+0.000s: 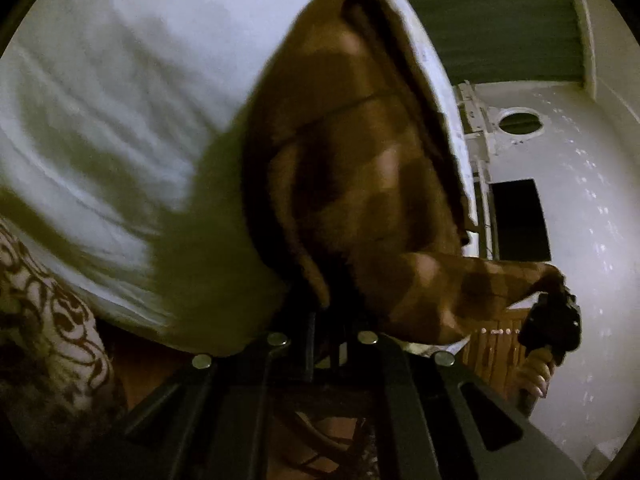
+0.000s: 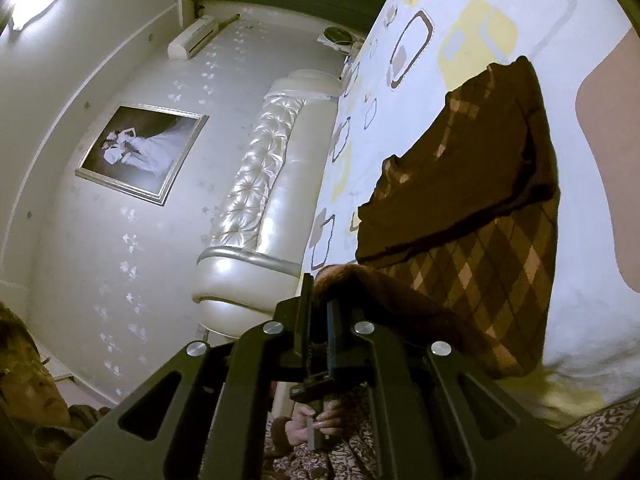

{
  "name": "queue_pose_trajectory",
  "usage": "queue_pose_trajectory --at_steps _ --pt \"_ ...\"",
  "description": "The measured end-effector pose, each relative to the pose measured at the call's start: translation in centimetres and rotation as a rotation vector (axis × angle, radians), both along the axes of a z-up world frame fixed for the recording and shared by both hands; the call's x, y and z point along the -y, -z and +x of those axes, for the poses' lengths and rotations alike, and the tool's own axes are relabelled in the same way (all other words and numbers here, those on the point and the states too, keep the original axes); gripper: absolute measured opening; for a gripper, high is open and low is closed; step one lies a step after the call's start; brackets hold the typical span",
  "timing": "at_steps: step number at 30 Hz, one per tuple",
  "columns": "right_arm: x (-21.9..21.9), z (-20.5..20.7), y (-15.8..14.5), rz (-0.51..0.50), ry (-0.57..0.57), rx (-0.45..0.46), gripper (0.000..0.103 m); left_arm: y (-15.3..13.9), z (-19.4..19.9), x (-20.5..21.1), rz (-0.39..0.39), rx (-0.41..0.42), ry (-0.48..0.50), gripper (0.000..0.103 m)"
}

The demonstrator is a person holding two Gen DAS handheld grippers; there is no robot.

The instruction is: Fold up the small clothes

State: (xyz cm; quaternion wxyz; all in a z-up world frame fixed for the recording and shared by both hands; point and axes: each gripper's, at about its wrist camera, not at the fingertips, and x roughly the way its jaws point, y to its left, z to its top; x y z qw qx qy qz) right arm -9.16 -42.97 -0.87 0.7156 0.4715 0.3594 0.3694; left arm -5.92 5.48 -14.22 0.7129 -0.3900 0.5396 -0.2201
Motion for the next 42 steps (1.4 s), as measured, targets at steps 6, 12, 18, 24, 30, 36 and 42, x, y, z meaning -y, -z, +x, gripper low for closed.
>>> queue_pose_trajectory --at_steps 6,12,18,24,30,36,42 --pt "0.1 0.3 -0.7 0.027 0.013 0.016 0.005 -5.2 0.9 -1.4 -0.108 0.116 -0.035 0.005" --pt "1.1 3.2 -0.8 0.054 0.05 0.026 0.005 -8.5 7.0 -2.1 -0.176 0.214 -0.138 0.005" --pt "2.0 9.5 1.9 -0.027 0.132 -0.035 0.005 -6.4 14.5 -2.1 -0.109 0.184 -0.177 0.005" --pt "2.8 13.4 7.8 -0.107 0.215 -0.214 0.014 -3.1 17.0 -5.2 -0.157 0.031 -0.247 0.044" --pt "3.5 11.7 7.8 -0.09 0.245 -0.183 0.023 -3.9 13.6 -6.5 -0.121 0.032 -0.232 0.053" --pt "3.0 9.9 7.1 -0.114 0.226 -0.166 0.023 -3.7 10.7 -3.4 -0.184 0.012 -0.151 0.053" --pt "2.7 8.6 7.0 -0.09 0.208 -0.17 0.024 -2.5 12.2 -2.4 -0.171 -0.002 -0.137 0.054"
